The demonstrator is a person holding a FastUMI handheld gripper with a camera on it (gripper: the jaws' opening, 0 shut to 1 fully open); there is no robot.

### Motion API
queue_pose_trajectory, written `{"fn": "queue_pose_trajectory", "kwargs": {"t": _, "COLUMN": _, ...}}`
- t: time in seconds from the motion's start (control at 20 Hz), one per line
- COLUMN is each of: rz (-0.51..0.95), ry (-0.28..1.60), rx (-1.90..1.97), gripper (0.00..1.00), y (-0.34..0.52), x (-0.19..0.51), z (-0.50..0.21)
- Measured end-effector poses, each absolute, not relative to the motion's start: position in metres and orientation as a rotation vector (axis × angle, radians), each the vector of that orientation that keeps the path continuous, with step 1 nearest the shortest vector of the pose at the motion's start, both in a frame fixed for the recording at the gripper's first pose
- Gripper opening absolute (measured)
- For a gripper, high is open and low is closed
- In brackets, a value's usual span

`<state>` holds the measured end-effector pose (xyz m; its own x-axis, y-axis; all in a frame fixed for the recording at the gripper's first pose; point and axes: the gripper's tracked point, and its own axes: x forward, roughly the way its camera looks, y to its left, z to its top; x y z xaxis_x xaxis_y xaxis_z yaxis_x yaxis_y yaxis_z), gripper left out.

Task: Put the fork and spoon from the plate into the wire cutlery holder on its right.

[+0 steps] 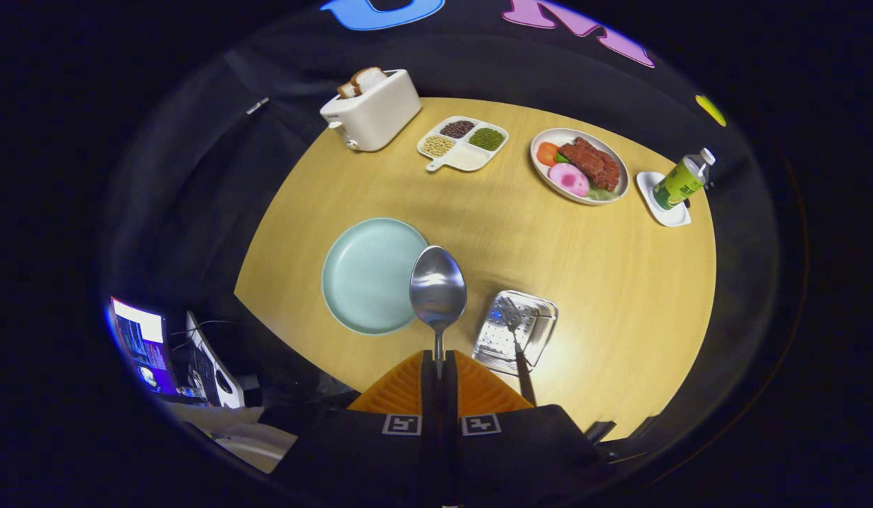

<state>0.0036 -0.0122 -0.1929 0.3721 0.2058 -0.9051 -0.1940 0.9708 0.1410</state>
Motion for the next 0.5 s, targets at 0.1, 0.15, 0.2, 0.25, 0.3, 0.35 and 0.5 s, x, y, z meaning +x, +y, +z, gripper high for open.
{"fn": "queue_pose_trajectory", "kwargs": {"t": 0.1, "rz": 0.231, "ry": 1.224, "rx": -0.003, "gripper": 0.06, "y": -0.037, "x": 0.001, "z": -0.204}}
{"fn": "queue_pose_trajectory", "kwargs": {"t": 0.15, "rz": 0.216, "ry": 1.256, "rx": -0.007, "gripper": 0.06, "y": -0.047, "x": 0.0, "z": -0.209}}
{"fn": "queue_pose_trajectory", "kwargs": {"t": 0.2, "rz": 0.212, "ry": 1.29, "rx": -0.009, "gripper": 0.06, "y": -0.054, "x": -0.001, "z": -0.216}}
{"fn": "queue_pose_trajectory", "kwargs": {"t": 0.25, "rz": 0.215, "ry": 1.328, "rx": -0.014, "gripper": 0.06, "y": -0.058, "x": -0.003, "z": -0.223}}
{"fn": "queue_pose_trajectory", "kwargs": {"t": 0.3, "rz": 0.212, "ry": 1.362, "rx": -0.027, "gripper": 0.06, "y": -0.062, "x": -0.002, "z": -0.228}}
{"fn": "queue_pose_trajectory", "kwargs": {"t": 0.35, "rz": 0.213, "ry": 1.391, "rx": -0.047, "gripper": 0.06, "y": -0.067, "x": -0.002, "z": -0.235}}
{"fn": "queue_pose_trajectory", "kwargs": {"t": 0.5, "rz": 0.225, "ry": 1.456, "rx": -0.087, "gripper": 0.06, "y": -0.072, "x": 0.0, "z": -0.246}}
